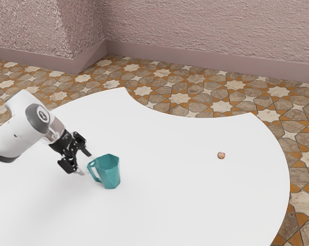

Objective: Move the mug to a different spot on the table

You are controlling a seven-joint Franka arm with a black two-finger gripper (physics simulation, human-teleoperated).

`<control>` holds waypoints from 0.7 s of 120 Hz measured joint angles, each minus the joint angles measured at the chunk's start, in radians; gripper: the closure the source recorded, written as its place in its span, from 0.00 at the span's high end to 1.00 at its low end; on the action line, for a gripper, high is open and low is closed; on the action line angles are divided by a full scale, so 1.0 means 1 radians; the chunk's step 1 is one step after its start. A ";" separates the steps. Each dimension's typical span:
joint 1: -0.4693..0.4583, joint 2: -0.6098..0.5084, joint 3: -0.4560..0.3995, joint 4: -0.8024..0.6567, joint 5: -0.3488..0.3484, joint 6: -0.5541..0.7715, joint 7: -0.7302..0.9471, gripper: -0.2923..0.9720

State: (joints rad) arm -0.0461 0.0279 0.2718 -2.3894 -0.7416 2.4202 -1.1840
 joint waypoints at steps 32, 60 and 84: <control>0.015 -0.143 0.084 0.119 0.306 -0.131 0.021 0.76; -0.004 -0.091 0.038 0.420 0.571 -0.348 0.164 0.77; 0.006 -0.042 -0.018 0.621 0.718 -0.465 0.399 0.77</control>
State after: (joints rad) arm -0.0401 -0.0146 0.2533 -1.7684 -0.0232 1.9550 -0.7845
